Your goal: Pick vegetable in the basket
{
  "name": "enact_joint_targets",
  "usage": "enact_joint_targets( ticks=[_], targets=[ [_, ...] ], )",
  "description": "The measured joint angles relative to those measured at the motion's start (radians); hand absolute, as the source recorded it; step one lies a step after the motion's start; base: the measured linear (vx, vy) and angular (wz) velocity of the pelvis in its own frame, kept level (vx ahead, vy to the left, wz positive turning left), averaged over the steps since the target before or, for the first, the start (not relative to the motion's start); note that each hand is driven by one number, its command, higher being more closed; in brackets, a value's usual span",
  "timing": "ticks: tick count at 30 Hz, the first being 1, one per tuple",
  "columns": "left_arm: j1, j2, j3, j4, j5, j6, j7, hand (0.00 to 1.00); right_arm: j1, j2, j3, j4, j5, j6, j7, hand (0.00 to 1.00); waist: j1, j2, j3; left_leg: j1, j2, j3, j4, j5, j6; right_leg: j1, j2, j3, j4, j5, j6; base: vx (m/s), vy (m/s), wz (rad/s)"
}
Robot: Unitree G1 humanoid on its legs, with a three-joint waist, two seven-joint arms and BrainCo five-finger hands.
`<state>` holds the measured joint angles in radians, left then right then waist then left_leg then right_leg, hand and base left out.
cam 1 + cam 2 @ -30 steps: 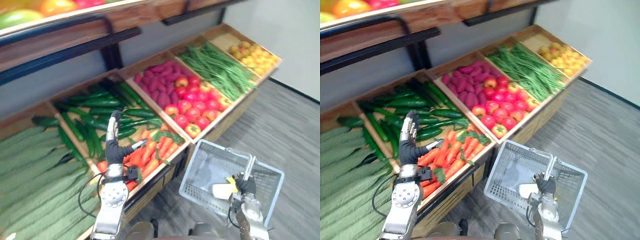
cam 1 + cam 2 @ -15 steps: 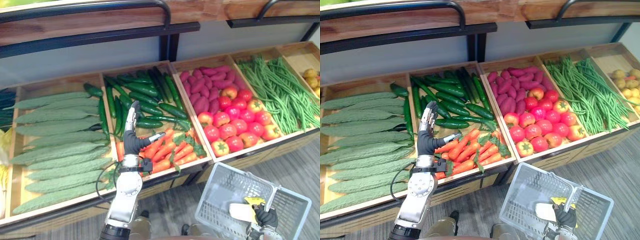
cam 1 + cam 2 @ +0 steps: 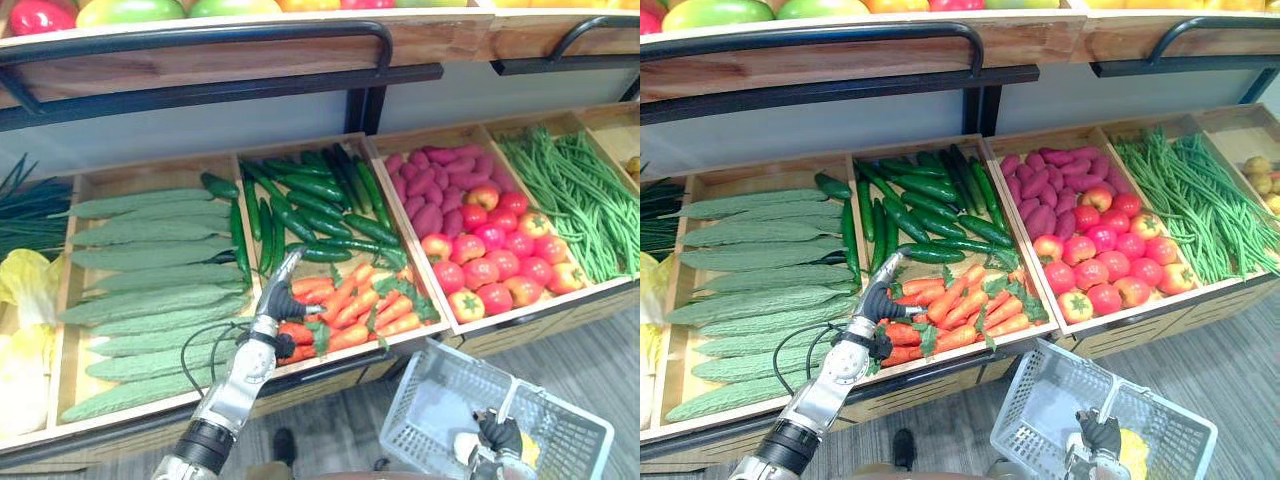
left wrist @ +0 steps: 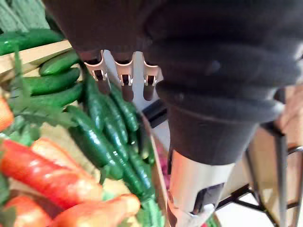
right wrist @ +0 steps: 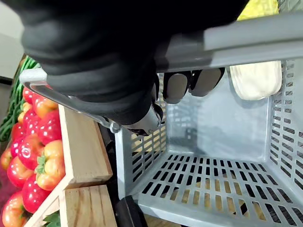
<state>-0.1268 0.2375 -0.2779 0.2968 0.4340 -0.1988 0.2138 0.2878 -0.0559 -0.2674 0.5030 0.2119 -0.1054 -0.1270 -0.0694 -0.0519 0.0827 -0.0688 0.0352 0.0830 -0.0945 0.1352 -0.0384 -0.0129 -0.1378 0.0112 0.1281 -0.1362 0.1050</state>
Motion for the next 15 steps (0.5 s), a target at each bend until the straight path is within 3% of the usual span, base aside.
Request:
enact_joint_targets(
  ticks=[6, 10, 15],
  targets=[
    [-0.171, 0.021, -0.004, 0.15, 0.036, 0.039, 0.005, 0.0, -0.09, -0.032, 0.013, 0.026, -0.006, -0.001, 0.003, 1.0, -0.018, 0.01, 0.058, -0.088, 0.009, 0.035, -0.001, 0.015, 0.003, -0.112, 0.011, 0.047, 0.009, 0.023, 0.001, -0.02, 0.004, -0.18],
    [-0.336, 0.039, -0.036, 0.246, 0.052, 0.067, 0.012, 0.0, -0.162, -0.035, 0.043, 0.026, -0.005, -0.008, 0.001, 1.0, -0.029, 0.0, 0.119, -0.135, 0.02, 0.055, 0.0, 0.033, 0.001, -0.17, 0.024, 0.075, 0.01, 0.044, -0.003, -0.01, -0.027, -0.19],
    [-0.386, 0.01, -0.073, 0.278, 0.088, 0.081, 0.034, 0.0, -0.176, -0.036, 0.051, 0.025, -0.002, -0.028, -0.005, 1.0, -0.033, 0.0, 0.148, -0.155, 0.024, 0.06, 0.0, 0.036, -0.001, -0.203, 0.03, 0.097, 0.027, 0.046, -0.005, 0.0, -0.021, -0.06]
  ],
)
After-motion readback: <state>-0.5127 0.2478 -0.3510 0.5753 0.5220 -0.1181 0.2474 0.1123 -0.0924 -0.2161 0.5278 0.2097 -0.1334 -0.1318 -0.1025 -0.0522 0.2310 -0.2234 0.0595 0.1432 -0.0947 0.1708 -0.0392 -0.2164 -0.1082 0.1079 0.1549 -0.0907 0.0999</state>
